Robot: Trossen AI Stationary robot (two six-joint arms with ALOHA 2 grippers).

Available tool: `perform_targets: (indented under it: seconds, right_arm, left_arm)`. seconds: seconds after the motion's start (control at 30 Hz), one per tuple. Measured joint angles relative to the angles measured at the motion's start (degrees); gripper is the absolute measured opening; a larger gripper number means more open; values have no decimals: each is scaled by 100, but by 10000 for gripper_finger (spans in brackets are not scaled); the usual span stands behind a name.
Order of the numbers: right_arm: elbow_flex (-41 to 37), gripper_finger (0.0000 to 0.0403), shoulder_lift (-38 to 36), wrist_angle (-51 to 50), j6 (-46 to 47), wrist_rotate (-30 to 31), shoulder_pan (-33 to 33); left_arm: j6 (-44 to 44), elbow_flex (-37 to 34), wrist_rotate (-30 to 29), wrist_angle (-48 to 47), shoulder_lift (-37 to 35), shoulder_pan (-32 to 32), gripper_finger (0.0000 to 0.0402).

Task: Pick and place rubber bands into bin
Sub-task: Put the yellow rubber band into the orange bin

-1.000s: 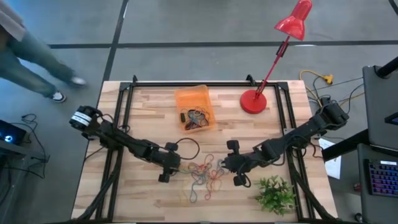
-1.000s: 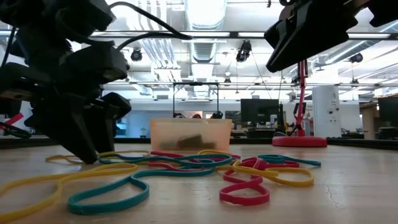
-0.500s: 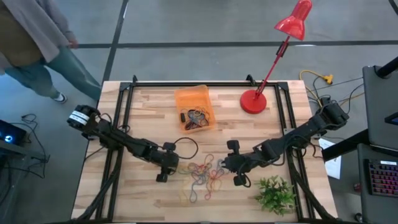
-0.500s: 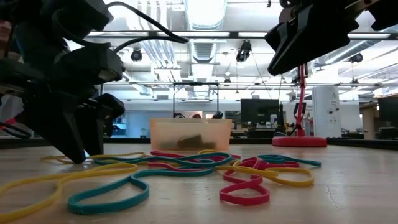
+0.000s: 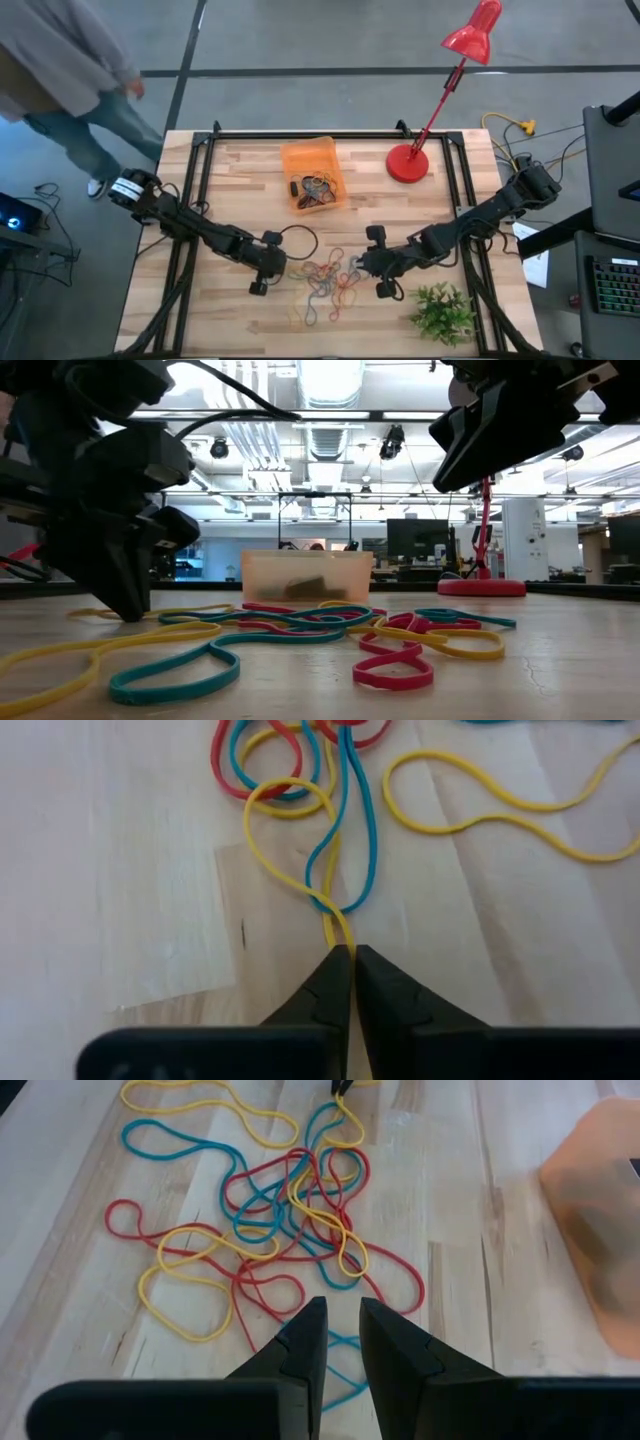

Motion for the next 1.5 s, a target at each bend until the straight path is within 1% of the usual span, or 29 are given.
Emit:
perform_targets:
  seconds: [0.1, 0.17, 0.27, 0.47, 0.7, 0.93, 1.17, 1.33, 1.5]
  right_arm:
    - [-1, 52, 0, -1, -1, 0, 0]
    - [-1, 52, 0, -2, -1, 0, 0]
    - [-1, 52, 0, -2, -9, 2, 0]
    - [-1, 52, 0, -3, -16, 28, 0]
    - [-1, 52, 0, -3, -19, 114, -2]
    - [-1, 52, 0, 16, -21, 113, -1]
    - [-1, 52, 0, 76, -27, 112, -2]
    - [-1, 52, 0, 189, -89, 111, -1]
    - [-1, 52, -1, 200, -89, 111, 0]
  left_arm:
    - [86, 25, -103, -4, -144, 0, 0]
    - [170, 24, -292, -58, -251, 9, 0]
    - [193, 15, -578, -93, -502, 12, 0]
    - [233, -17, -848, -220, -1106, -31, 0]
    - [607, -22, -1331, -178, -1665, -85, 0]
    - [967, 18, -1853, -66, -1957, -85, 0]
    - [1681, 67, -2242, 557, -2112, -72, 0]
    - [2183, 67, -2710, 985, -2140, 65, 0]
    - [2550, 77, -2766, 1381, -2148, 415, 0]
